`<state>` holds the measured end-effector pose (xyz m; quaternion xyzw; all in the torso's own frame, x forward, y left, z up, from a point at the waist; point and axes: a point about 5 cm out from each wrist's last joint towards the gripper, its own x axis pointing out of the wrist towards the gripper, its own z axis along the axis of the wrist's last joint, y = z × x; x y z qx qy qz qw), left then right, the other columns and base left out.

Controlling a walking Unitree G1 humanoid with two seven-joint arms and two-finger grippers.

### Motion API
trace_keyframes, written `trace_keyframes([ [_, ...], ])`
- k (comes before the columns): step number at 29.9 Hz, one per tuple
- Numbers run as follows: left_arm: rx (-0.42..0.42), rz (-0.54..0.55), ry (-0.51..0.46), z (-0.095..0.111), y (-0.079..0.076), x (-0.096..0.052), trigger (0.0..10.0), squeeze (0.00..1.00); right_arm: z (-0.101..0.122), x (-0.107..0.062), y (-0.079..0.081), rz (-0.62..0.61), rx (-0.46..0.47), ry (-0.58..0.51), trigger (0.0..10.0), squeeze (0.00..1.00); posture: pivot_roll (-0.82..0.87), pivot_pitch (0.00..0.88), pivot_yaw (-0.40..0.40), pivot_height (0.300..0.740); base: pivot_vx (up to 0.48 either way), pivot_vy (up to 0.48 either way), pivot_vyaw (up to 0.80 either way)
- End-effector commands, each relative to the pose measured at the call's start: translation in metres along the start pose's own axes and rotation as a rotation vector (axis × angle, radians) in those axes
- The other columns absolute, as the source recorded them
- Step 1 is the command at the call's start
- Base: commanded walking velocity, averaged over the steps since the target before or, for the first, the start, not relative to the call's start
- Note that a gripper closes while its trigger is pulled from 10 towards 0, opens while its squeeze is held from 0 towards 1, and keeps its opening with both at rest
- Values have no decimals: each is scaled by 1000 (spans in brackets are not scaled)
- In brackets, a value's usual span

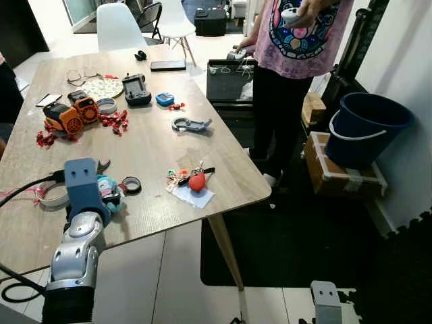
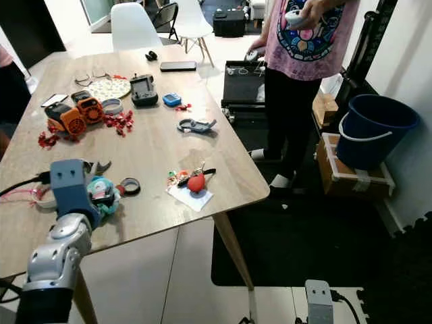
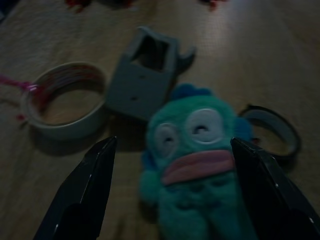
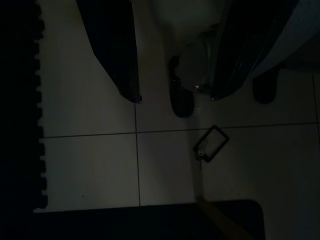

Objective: Hang keys on a hook

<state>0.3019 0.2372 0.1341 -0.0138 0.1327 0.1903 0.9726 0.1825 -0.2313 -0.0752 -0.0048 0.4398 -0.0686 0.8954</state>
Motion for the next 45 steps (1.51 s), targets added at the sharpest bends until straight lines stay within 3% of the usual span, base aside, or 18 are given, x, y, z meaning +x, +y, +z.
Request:
trace_keyframes([
  [1,-7,18,9,-4,0,-2,10000,0,-4,-1,2,2,1,9,10000,0,27,90,20,740,0,0,0],
  [16,-73,-3,139,-32,-16,-3,10000,0,-6,-1,4,3,6,11,10000,0,24,92,26,740,0,0,0],
  [36,-60,-15,159,-38,-22,3,10000,0,-7,-1,6,7,7,13,10000,0,25,92,22,740,0,0,0],
  [37,-65,-27,156,-38,-23,3,0,0,-7,-1,6,7,7,13,10000,0,25,92,22,740,0,0,0],
  [45,-96,-85,129,-38,-26,4,0,0,-6,-1,5,5,4,12,10000,0,26,90,20,740,0,0,0],
])
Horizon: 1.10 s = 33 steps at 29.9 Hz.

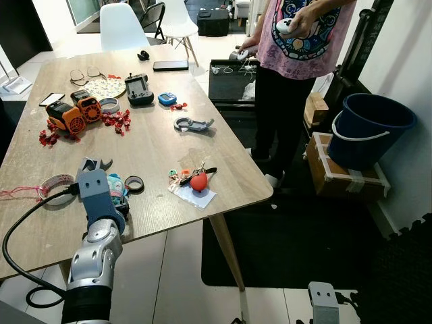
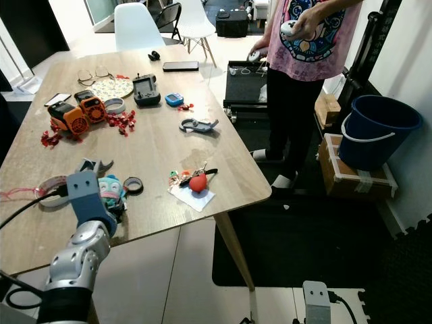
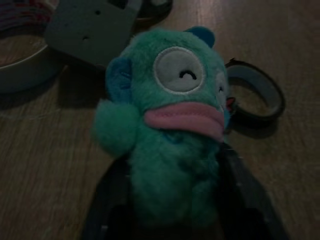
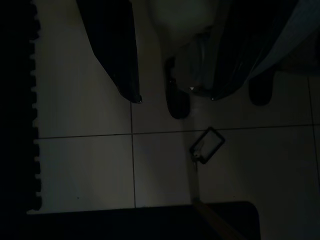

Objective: Hang keys on a hook

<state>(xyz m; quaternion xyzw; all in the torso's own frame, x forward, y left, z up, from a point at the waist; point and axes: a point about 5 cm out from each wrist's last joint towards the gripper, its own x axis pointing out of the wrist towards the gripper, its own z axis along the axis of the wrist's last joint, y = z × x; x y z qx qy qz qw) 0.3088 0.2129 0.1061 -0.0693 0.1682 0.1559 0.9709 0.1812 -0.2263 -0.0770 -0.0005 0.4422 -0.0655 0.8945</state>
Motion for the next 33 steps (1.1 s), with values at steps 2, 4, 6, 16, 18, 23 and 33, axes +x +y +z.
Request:
trace_keyframes([
  [2,-32,-18,27,-10,-1,0,0,0,-4,-1,0,-3,-1,8,10000,0,25,89,19,740,0,0,0],
  [4,-35,-30,22,-10,-1,0,0,0,-4,-1,0,-3,-2,8,10000,0,26,90,19,740,0,0,0],
  [6,-43,-39,19,-9,-2,0,0,0,-3,-1,0,-2,-1,8,10000,0,27,90,19,740,0,0,0],
  [16,33,-47,-2,-8,2,1,0,118,-4,-1,0,-1,-3,10,10000,0,29,90,19,740,0,0,0],
  [18,71,-58,-10,-7,1,1,8706,1000,-4,-1,0,-1,-3,11,10000,0,30,90,21,740,0,0,0],
  [23,115,-48,-13,-5,4,1,10000,1000,-5,-1,1,-1,-2,13,10000,0,30,89,22,740,0,0,0],
  [33,140,-54,-35,5,4,4,10000,0,-4,-1,0,-2,-2,13,10000,0,30,92,20,740,0,0,0],
])
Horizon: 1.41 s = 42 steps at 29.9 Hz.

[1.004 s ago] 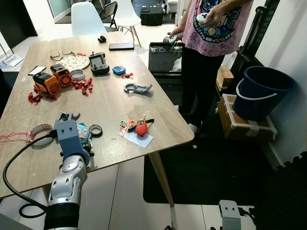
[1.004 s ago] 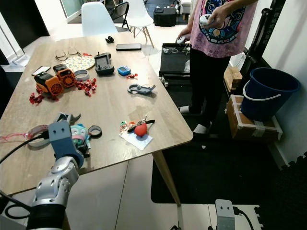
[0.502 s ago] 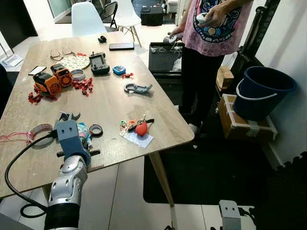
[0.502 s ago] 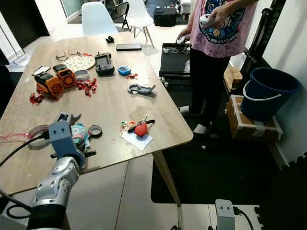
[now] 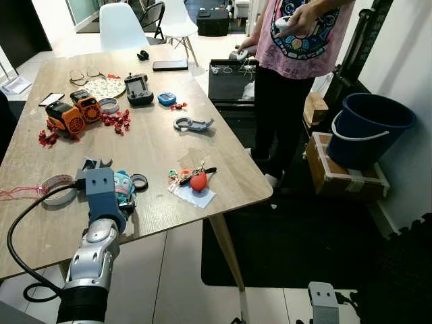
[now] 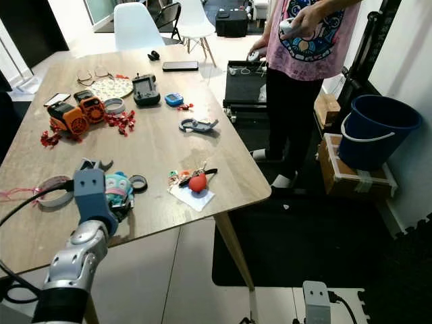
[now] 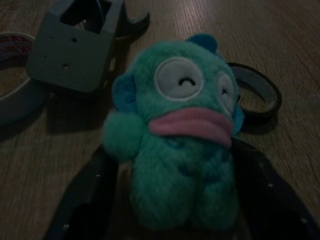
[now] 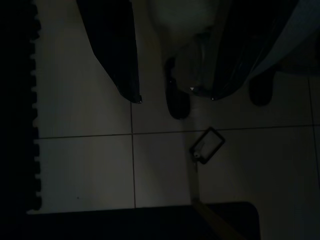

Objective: Hang keys on a hook

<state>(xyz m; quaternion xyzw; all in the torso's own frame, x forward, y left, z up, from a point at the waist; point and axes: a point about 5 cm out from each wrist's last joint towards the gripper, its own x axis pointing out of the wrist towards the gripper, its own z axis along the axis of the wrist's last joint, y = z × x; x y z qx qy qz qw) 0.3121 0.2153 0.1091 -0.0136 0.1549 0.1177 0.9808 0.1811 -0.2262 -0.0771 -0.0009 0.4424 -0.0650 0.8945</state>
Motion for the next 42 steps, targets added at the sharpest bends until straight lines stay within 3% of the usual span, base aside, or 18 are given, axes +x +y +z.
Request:
trace_keyframes([
  [1,19,3,7,1,2,1,10000,0,-4,-1,0,-3,-1,12,10000,0,30,92,20,740,0,0,0],
  [12,39,-95,-1,13,-25,8,10000,0,-2,0,-1,-5,-3,9,10000,0,27,92,20,740,0,0,0],
  [25,118,-99,39,5,-33,12,10000,0,-2,0,-1,-7,2,9,10000,0,24,94,22,740,0,0,0],
  [26,128,-88,39,6,-30,13,10000,624,-2,0,-1,-7,2,9,10000,0,22,96,24,740,0,0,0],
  [27,135,-81,39,6,-29,14,10000,624,-2,0,-1,-7,2,9,10000,0,22,96,24,740,0,0,0],
  [28,157,-66,36,8,-23,15,10000,1000,-2,0,-1,-8,4,7,10000,0,21,96,23,740,0,0,0],
  [34,221,25,6,15,-3,21,10000,1000,-1,0,-1,-11,6,6,10000,0,20,98,24,740,0,0,0],
  [35,220,69,-2,21,11,24,10000,0,0,0,-1,-11,10,5,10000,0,21,99,24,740,0,0,0],
  [42,281,120,-14,30,39,27,10000,0,0,0,-1,-10,13,4,10000,0,21,100,26,740,0,0,0],
])
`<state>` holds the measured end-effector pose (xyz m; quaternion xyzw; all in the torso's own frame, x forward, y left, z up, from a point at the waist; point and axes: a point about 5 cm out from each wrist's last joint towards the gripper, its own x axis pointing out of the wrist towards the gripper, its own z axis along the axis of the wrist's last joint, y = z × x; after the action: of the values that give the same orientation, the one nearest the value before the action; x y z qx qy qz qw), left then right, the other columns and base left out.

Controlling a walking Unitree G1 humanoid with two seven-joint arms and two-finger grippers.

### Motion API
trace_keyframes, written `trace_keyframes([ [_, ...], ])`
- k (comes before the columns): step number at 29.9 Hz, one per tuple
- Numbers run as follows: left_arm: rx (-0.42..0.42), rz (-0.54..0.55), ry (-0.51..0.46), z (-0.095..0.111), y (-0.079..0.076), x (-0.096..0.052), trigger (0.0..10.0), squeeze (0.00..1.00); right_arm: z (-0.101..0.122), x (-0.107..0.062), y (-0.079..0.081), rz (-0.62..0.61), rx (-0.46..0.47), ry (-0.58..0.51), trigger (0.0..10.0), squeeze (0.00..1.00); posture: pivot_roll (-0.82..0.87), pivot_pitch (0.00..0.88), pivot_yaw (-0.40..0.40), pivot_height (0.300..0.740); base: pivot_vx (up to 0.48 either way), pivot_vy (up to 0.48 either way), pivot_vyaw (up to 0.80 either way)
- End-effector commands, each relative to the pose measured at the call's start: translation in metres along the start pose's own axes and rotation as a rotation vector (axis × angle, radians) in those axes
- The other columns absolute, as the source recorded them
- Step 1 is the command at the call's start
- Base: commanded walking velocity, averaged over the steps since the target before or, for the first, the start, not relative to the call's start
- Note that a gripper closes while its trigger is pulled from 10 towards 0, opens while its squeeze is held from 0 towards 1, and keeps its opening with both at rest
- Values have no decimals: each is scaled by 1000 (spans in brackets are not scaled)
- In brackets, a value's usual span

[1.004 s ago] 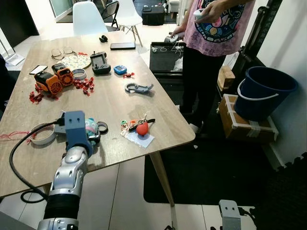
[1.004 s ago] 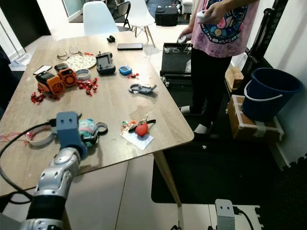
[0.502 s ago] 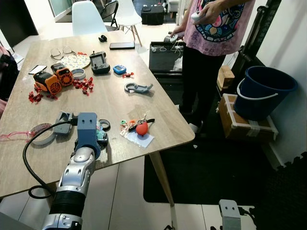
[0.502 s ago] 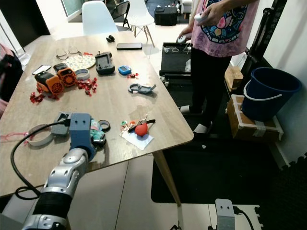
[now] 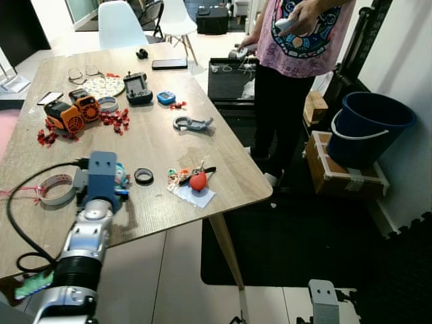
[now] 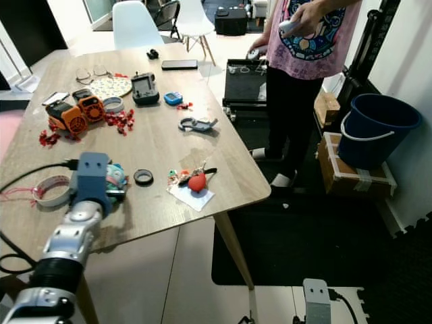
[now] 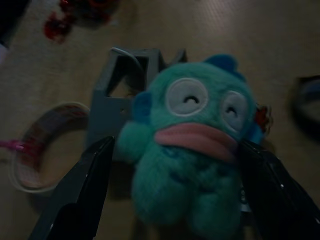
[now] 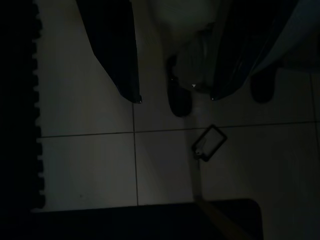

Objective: Hang keys on a hook

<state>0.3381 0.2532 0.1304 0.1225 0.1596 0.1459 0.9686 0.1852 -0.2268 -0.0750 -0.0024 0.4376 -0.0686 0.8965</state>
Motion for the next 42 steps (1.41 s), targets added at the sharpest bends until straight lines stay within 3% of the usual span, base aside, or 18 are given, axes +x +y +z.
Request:
trace_keyframes([
  [1,32,13,7,-3,10,2,10000,0,-5,-1,0,-3,12,15,10000,0,21,100,26,740,0,0,0],
  [4,31,-38,-10,-3,11,1,10000,0,-5,-1,0,-2,13,15,10000,0,21,100,27,740,0,0,0],
  [6,28,-154,-56,-1,8,0,10000,0,-5,-1,0,-2,13,16,10000,0,20,101,28,740,0,0,0],
  [8,28,-189,-69,-1,7,-1,10000,0,-5,-1,1,-1,13,16,10000,0,20,101,28,740,0,0,0],
  [11,40,-371,-121,1,3,-9,10000,0,-6,-1,1,-1,14,17,10000,0,21,101,30,740,0,0,0],
  [13,47,-407,-134,1,2,-11,10000,0,-6,-1,1,-1,14,17,10000,0,21,101,30,740,0,0,0],
  [18,74,-398,-239,11,0,-13,10000,0,-6,-1,0,-3,13,18,10000,0,22,98,29,740,0,0,0],
  [19,103,-314,-316,21,-2,-11,10000,0,-6,-1,-1,-4,10,18,10000,0,21,96,29,740,0,0,0],
  [21,103,-314,-316,21,-2,-11,10000,0,-6,-1,-1,-4,10,18,10000,0,21,96,29,740,0,0,0],
  [24,110,-227,-421,35,-14,-11,10000,0,-6,-1,-2,-7,7,16,10000,0,13,96,27,740,0,0,0],
  [25,100,-231,-443,38,-18,-12,10000,655,-6,-1,-3,-8,7,16,10000,0,12,96,25,740,0,0,0],
  [26,93,-243,-460,39,-22,-13,10000,1000,-6,-1,-3,-8,7,16,10000,0,11,96,24,740,0,0,0],
  [32,148,-317,-482,38,-43,-13,10000,1000,-4,-1,-6,-7,-7,16,10000,0,6,97,16,740,0,0,0],
  [34,148,-317,-482,38,-43,-13,10000,1000,-4,-1,-6,-7,-7,16,10000,0,6,97,16,740,0,0,0],
  [35,177,-320,-478,35,-47,-12,10000,0,-4,-1,-6,-7,-8,14,10000,0,4,97,17,740,0,0,0],
  [42,298,-224,-458,34,-52,-1,10000,0,-2,-1,-7,-9,-5,7,10000,0,0,112,27,740,0,0,0],
])
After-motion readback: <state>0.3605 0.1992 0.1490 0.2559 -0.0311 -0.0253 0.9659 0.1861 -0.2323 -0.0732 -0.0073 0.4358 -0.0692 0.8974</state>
